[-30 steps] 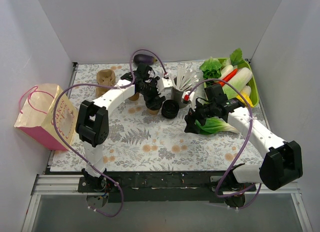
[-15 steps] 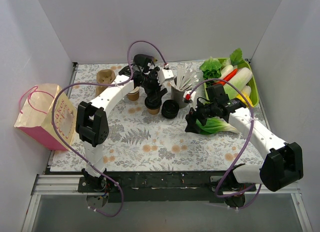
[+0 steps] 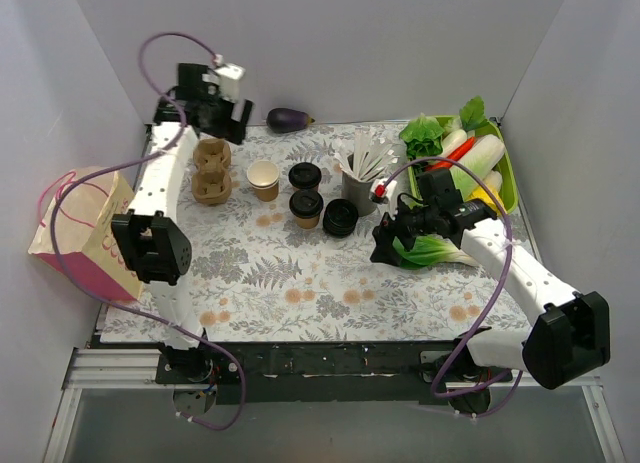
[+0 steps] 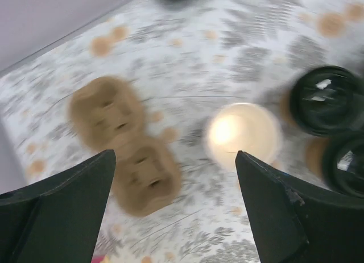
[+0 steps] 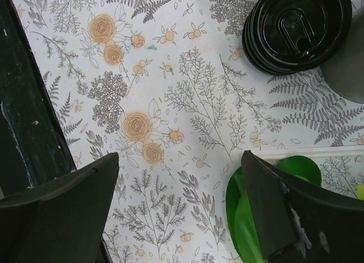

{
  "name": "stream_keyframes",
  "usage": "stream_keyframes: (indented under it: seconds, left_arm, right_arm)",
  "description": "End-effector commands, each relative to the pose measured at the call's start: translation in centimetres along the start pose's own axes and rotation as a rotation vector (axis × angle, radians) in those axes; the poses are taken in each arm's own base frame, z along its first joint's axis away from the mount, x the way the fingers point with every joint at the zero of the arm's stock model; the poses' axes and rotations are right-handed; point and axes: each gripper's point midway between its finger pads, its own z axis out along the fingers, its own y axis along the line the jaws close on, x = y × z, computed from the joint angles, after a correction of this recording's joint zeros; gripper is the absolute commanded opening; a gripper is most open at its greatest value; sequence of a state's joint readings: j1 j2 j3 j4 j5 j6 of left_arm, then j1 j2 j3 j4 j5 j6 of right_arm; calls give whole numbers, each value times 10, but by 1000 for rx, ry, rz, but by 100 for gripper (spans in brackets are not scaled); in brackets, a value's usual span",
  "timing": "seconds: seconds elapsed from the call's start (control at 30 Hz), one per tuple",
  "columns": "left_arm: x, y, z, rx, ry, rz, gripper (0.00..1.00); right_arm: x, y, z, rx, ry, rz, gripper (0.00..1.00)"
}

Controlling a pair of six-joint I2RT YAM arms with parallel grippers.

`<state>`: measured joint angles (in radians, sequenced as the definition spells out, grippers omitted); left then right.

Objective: Pack the takeout coffee

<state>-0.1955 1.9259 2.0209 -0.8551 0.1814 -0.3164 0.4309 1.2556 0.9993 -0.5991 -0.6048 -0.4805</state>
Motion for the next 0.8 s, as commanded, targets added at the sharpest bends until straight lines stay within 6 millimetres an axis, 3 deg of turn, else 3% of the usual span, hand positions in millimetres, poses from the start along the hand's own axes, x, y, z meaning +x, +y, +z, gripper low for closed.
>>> stream_keyframes:
  seconds: [0.0,0.1,0.2,0.37,0.5,0.77]
  left_arm:
    - [37,91,-39,-203,85,-261,87]
    - [55,116,-27,-236,128,-291,84]
    - [63,136,-2,-245,152,-356,78]
    - [72,155,24,-244,138,-383,73]
    - [86,161,39,-214,151,-399,68]
    - [102,150,60,-147,185,-430,63]
  right_arm:
    - [-14,-4,-5,32,-56,2,96]
    - [-16,-6,-4,40,-63,12,96]
    - [-14,-7,-3,44,-63,16,96]
    - [-5,-5,-1,41,-49,37,95]
    - [0,-6,1,40,-40,63,95]
    - [3,-17,3,57,-23,92,95]
